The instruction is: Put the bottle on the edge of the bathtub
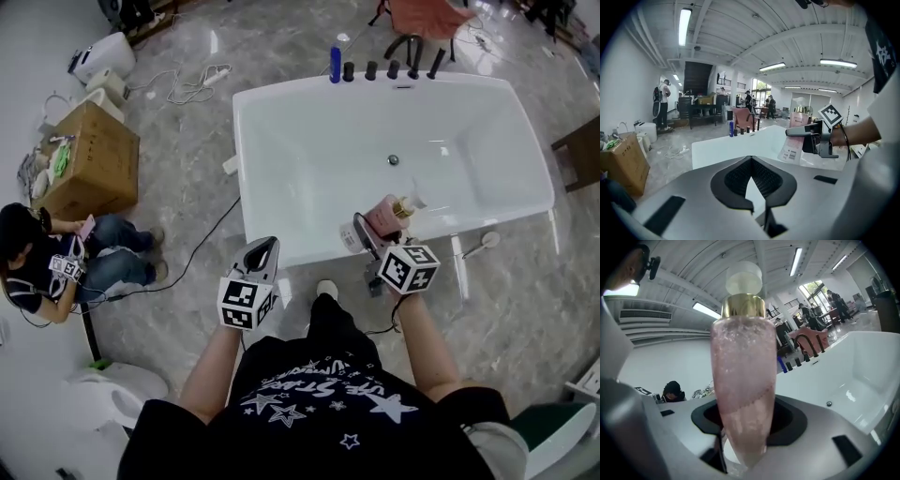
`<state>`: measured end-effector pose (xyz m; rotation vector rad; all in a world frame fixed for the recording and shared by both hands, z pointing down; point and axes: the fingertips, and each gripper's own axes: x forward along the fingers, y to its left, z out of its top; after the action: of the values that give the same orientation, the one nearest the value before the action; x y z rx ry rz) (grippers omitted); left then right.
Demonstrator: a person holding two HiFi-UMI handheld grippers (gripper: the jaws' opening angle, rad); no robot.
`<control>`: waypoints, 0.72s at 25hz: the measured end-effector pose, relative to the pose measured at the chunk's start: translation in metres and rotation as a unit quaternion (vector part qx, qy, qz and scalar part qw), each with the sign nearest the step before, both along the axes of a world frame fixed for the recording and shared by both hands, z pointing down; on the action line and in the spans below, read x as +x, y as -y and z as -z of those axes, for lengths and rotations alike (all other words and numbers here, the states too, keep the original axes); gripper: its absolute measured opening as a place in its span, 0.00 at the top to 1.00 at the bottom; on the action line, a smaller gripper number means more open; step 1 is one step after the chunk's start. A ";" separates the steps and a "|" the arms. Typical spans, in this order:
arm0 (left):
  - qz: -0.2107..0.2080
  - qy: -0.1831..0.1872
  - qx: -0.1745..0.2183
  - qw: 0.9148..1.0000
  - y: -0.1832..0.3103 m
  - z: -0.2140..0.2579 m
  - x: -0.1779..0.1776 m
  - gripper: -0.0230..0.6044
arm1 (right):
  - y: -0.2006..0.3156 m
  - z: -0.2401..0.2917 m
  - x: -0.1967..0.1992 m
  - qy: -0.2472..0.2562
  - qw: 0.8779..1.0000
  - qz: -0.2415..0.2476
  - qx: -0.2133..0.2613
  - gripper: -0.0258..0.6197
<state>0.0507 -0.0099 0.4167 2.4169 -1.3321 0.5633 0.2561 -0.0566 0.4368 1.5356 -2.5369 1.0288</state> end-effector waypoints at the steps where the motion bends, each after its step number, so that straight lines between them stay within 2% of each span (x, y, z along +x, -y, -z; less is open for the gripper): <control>1: 0.009 -0.001 0.000 1.000 0.010 0.000 -0.002 0.94 | 0.013 -0.001 0.000 -0.007 1.000 0.005 0.001 0.61; 5: 0.044 0.001 -0.001 0.999 0.045 -0.002 -0.017 0.94 | 0.062 -0.008 -0.003 -0.019 1.000 0.004 0.002 0.61; 8: 0.055 0.001 -0.003 0.998 0.064 -0.006 -0.028 0.94 | 0.094 -0.016 -0.009 -0.026 1.000 -0.007 0.000 0.61; 13: 0.047 0.001 0.004 0.999 0.104 -0.016 -0.047 0.94 | 0.145 -0.027 -0.023 -0.051 0.998 -0.025 0.005 0.61; 18: 0.034 -0.011 0.005 0.999 0.169 -0.023 -0.079 0.94 | 0.207 -0.031 -0.047 -0.086 0.995 -0.058 0.009 0.61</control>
<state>-0.0282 -0.1788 0.4401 2.3680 -1.4062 0.5120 0.2092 -0.2639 0.4678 1.7124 -2.3748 0.8426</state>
